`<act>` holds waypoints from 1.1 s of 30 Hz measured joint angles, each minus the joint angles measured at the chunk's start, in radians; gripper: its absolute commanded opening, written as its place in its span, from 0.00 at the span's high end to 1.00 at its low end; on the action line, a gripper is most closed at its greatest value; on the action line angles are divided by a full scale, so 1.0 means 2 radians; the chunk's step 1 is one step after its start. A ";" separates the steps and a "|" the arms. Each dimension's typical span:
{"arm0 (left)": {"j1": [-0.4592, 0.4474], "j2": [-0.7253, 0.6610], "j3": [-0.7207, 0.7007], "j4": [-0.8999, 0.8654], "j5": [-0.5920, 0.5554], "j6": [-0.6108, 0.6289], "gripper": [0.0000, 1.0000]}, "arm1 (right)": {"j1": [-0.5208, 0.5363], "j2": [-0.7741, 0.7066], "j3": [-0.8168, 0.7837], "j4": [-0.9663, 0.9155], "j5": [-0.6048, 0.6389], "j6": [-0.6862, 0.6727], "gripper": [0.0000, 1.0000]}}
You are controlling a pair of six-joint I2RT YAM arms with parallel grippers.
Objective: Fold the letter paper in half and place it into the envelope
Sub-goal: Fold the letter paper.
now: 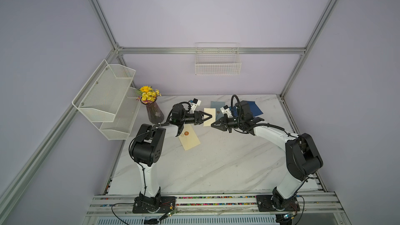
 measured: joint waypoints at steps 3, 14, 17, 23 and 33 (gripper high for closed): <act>0.004 0.001 0.005 -0.001 0.013 0.001 0.62 | 0.000 0.000 0.000 -0.011 0.000 -0.007 1.00; 0.009 0.001 0.006 -0.053 0.035 0.043 0.80 | 0.000 0.004 0.029 -0.090 -0.008 -0.056 1.00; 0.009 0.001 0.006 -0.055 0.038 0.044 1.00 | 0.000 0.013 0.038 -0.096 -0.009 -0.060 0.98; 0.009 0.001 0.006 -0.064 0.039 0.057 1.00 | -0.010 0.036 0.067 -0.115 0.006 -0.053 0.03; 0.009 -0.030 0.068 -0.345 -0.064 0.223 1.00 | -0.063 0.141 0.232 -0.241 0.191 -0.018 0.03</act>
